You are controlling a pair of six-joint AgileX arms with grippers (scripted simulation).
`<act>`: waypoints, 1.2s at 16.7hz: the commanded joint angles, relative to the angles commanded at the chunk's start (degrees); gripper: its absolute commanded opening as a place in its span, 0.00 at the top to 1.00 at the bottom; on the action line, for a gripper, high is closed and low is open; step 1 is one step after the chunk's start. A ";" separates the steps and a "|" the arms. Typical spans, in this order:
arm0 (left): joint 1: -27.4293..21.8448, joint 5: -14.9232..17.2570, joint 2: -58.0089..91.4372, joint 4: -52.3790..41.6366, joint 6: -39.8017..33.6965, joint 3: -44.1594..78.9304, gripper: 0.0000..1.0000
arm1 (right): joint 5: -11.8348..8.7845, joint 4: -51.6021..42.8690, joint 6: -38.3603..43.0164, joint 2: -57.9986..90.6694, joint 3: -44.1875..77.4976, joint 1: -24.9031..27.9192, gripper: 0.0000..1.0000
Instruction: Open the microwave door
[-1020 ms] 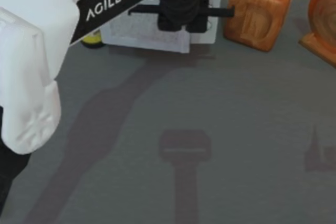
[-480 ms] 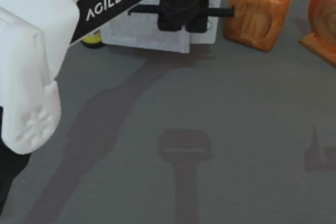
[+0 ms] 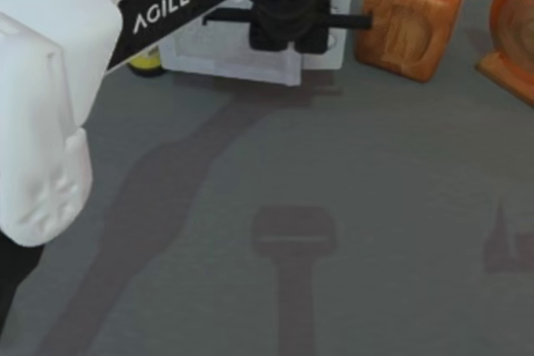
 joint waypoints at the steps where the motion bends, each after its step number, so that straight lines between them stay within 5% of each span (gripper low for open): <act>1: 0.17 0.12 -0.60 0.50 0.54 -0.97 1.00 | 0.00 0.00 0.00 0.00 0.00 0.00 0.00; 20: 0.43 0.32 -1.53 1.29 1.46 -2.59 1.00 | 0.00 0.00 0.00 0.00 0.00 0.00 0.00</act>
